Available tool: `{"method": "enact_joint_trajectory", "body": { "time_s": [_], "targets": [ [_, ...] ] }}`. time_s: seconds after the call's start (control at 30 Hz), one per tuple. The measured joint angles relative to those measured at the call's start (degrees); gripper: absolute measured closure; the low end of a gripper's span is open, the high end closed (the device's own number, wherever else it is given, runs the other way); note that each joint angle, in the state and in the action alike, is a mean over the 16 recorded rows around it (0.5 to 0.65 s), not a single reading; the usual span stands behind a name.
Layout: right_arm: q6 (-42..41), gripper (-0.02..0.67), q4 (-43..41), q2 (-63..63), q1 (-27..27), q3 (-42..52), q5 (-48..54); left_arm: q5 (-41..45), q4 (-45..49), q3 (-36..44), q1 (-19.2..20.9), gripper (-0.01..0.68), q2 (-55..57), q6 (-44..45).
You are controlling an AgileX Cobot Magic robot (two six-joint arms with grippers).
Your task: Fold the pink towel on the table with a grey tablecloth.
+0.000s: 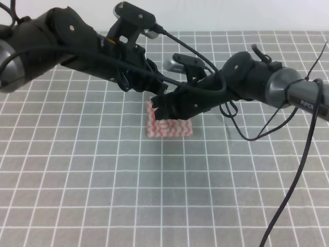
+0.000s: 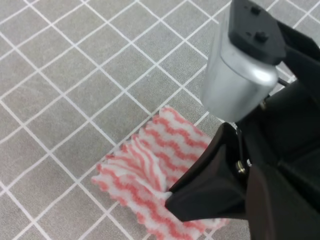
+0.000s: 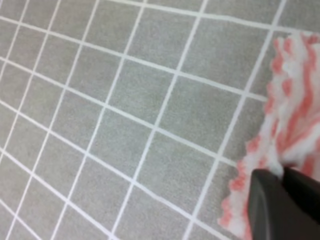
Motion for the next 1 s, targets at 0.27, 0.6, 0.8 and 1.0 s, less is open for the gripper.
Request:
{"method": "enact_joint_trajectory", "body": {
  "time_s": [0.27, 0.6, 0.8, 1.0],
  "targets": [
    [-4.4, 0.431, 4.1, 0.1, 0.1, 0.0, 0.2, 0.5, 0.0, 0.0, 0.0, 0.673, 0.0, -0.1],
    [-7.8, 0.525, 4.6, 0.3, -0.4, 0.1, 3.2, 2.0, 0.2, 0.0, 0.0, 0.673, 0.0, 0.0],
    [-8.0, 0.635, 2.6, 0.6, -0.7, 0.1, 4.5, 2.6, 1.1, 0.0, 0.0, 0.673, -0.7, 0.0],
    [-8.6, 0.665, 1.5, -0.9, -0.8, 0.1, 3.5, 4.4, 2.4, 0.0, 0.0, 0.673, -3.2, -0.1]
  ]
}}
